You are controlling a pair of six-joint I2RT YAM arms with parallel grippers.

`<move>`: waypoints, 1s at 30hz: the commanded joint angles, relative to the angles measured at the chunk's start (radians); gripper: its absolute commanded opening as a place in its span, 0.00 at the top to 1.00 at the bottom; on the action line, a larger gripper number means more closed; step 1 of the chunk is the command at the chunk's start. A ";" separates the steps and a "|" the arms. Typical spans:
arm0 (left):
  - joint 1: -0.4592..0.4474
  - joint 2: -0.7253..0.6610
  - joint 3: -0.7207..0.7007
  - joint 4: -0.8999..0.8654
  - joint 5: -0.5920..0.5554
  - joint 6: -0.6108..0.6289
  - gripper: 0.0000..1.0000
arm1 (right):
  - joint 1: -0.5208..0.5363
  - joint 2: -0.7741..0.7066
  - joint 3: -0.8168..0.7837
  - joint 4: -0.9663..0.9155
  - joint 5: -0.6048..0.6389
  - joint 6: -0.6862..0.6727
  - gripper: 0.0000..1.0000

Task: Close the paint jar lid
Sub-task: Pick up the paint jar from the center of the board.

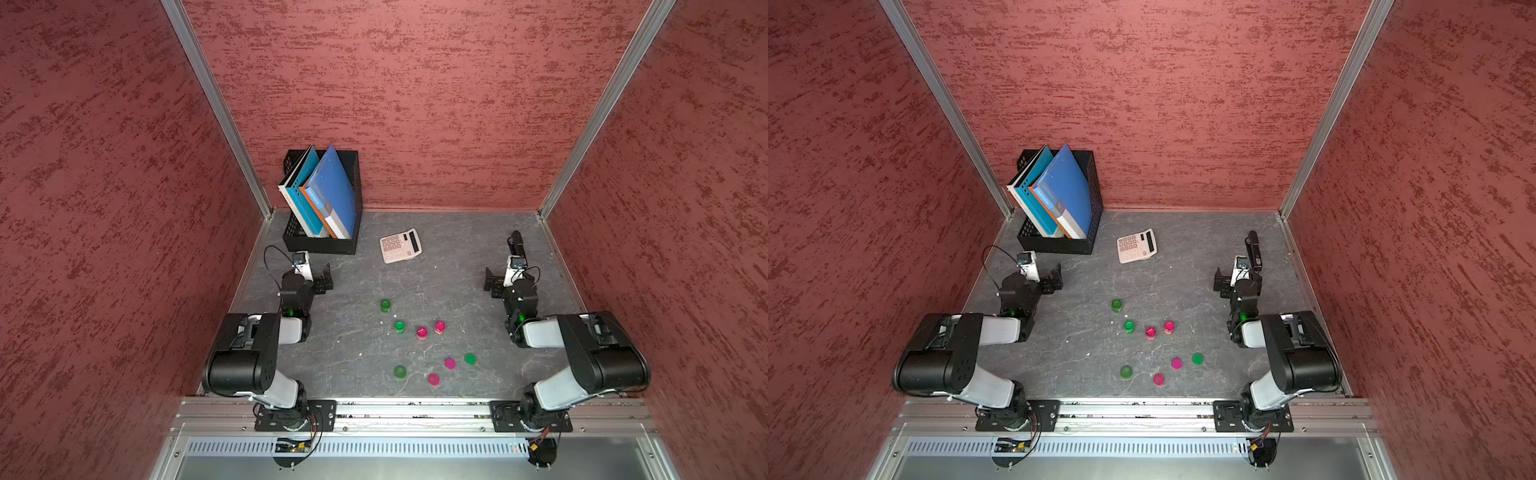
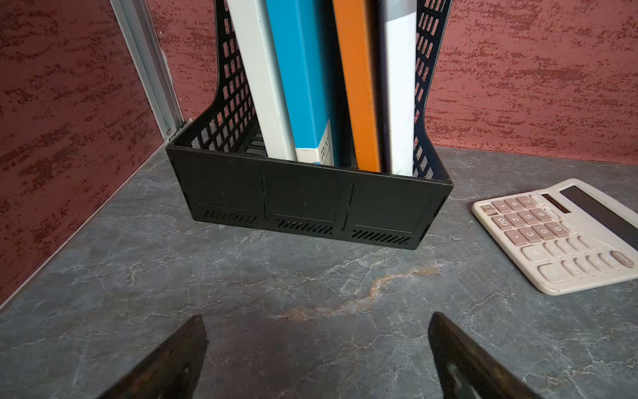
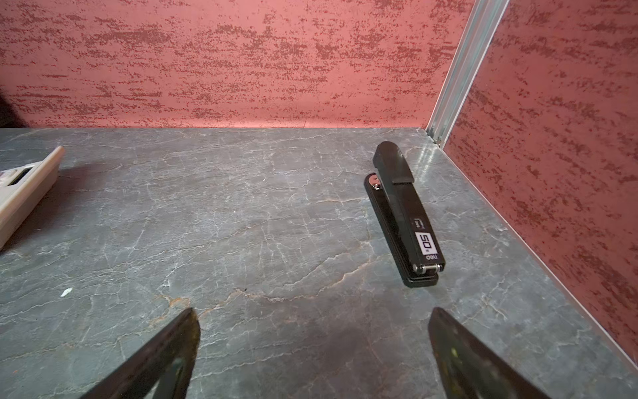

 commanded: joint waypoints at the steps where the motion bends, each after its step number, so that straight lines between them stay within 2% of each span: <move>1: 0.004 0.007 0.011 -0.002 0.007 0.006 0.00 | 0.005 0.006 0.022 0.029 0.020 -0.004 0.01; 27: 0.002 0.001 0.012 -0.003 -0.016 0.004 0.00 | 0.004 0.005 0.022 0.027 0.020 -0.002 0.01; 28: -0.003 -0.017 0.022 -0.041 -0.056 -0.005 0.00 | 0.005 0.005 0.021 0.029 0.020 -0.001 0.01; 30: -0.011 -0.102 0.095 -0.242 -0.140 -0.026 0.00 | 0.005 -0.031 0.018 0.005 0.035 0.003 0.01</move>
